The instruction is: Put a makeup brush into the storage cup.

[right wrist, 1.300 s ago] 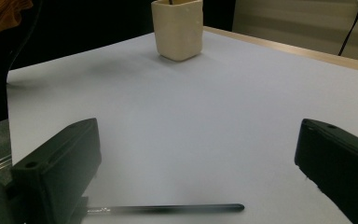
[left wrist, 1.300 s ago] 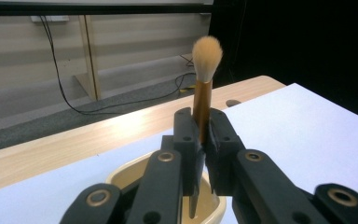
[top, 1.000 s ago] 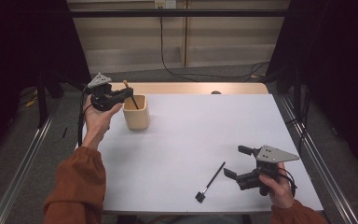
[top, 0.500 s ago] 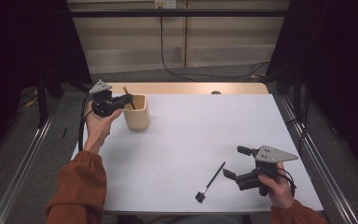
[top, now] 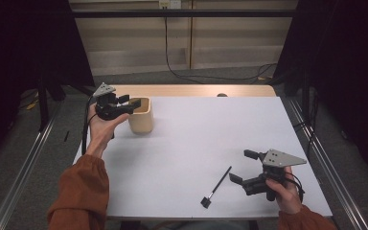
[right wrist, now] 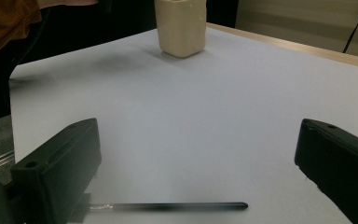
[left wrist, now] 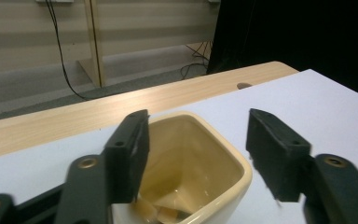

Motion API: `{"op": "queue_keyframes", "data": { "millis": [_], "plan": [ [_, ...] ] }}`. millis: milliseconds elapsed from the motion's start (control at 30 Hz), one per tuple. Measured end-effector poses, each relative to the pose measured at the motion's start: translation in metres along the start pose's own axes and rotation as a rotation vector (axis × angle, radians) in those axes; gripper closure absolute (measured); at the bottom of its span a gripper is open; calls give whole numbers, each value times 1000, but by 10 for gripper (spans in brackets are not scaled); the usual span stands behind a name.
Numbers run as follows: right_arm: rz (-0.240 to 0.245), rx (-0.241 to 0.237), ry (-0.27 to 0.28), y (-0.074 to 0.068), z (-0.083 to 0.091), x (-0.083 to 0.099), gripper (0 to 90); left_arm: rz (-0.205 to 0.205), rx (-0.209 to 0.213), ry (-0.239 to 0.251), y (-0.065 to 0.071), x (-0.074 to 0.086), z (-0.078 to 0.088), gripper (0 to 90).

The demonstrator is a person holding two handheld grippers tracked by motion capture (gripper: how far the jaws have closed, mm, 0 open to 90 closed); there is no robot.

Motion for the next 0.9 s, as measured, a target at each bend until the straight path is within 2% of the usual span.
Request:
{"op": "queue_keyframes", "data": {
  "millis": [200,267,333,367,433,500,567,767,900],
  "plan": [
    [-3,0,3,1,0,0,0,-11,-16,25,-3,-4,4,161],
    [-3,1,3,1,0,0,0,2,-26,32,-4,-5,5,99],
    [-6,-2,0,1,0,0,0,-11,-22,34,-5,-5,7,71],
    [-7,-1,-1,1,0,0,0,-1,-20,37,-4,-5,8,49],
    [-9,-1,-1,1,0,0,0,-26,-13,49,-2,-5,10,32],
    [-15,-3,-1,1,0,0,0,-11,-13,50,-2,-3,11,31],
    [-23,-2,-3,2,-2,1,0,-19,-24,40,-1,-2,12,28],
    [-24,-3,1,2,0,0,0,-25,-8,67,2,-6,23,25],
    [-21,-6,1,1,-1,0,0,-23,-4,61,4,-2,29,33]
  ]
}}
Point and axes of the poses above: each handheld gripper's, and its own axes: z roughly backward along the jaws, x roughly out of its underside, y roughly to its right, the point moved 10 cm from there along -z, roughly forward along the jaws, and after that the axes turned 3 degrees about -x, right-handed, at the moved point
